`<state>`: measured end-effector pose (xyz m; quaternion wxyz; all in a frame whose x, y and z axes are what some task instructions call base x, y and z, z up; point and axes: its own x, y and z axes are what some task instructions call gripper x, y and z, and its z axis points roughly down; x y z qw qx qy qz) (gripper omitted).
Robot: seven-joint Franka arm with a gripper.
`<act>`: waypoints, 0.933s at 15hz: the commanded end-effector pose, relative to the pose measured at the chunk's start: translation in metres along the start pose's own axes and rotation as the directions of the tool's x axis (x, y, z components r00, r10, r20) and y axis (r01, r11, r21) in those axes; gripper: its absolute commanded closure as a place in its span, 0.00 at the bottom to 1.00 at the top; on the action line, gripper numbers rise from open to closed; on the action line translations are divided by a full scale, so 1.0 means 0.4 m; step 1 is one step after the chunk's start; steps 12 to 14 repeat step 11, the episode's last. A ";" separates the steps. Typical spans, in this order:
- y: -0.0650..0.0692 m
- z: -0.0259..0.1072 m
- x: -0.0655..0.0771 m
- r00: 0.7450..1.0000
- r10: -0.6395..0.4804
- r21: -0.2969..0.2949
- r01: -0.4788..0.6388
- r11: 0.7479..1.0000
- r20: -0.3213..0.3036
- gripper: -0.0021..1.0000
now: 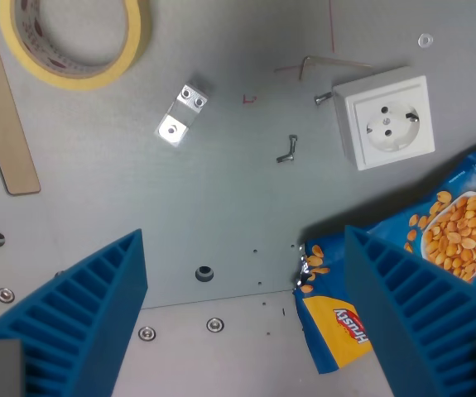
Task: Move in base positive z
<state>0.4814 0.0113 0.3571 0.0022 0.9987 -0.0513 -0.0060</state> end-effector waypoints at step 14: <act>0.001 -0.143 -0.001 1.000 0.001 0.000 -0.001 1.000 -0.005 0.00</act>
